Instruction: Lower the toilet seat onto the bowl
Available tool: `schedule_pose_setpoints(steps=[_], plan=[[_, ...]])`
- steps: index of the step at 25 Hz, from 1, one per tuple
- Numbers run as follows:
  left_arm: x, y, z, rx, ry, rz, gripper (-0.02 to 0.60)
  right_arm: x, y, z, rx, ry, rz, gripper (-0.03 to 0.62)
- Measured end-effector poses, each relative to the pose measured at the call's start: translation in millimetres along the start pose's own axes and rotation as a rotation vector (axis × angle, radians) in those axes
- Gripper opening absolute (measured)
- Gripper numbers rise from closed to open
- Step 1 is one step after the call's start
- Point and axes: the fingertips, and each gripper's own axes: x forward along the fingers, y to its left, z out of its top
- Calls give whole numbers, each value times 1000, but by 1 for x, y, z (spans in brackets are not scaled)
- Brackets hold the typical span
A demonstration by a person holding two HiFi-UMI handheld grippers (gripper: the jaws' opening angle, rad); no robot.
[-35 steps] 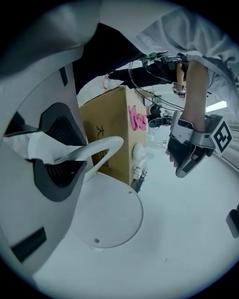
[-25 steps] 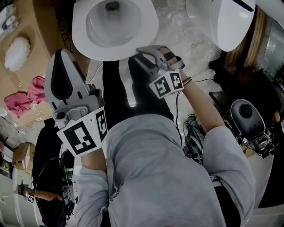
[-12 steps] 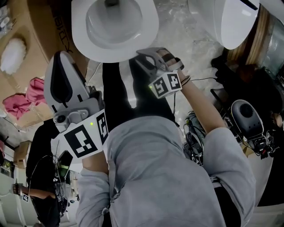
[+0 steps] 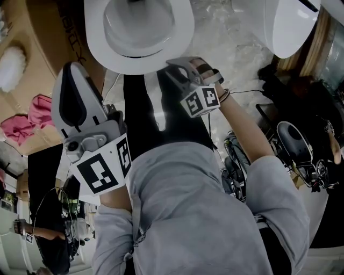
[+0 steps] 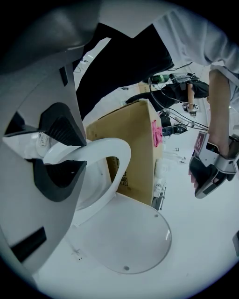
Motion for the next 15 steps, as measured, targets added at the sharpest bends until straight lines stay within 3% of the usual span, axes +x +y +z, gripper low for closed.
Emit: schedule_pose_setpoints(steps=[10, 15], plan=[[1, 3, -6, 7, 8, 7, 0, 17, 13, -19, 14, 52, 65, 73], [-1, 5, -8, 6, 8, 5, 0, 20, 16, -22, 31, 61, 56, 2]])
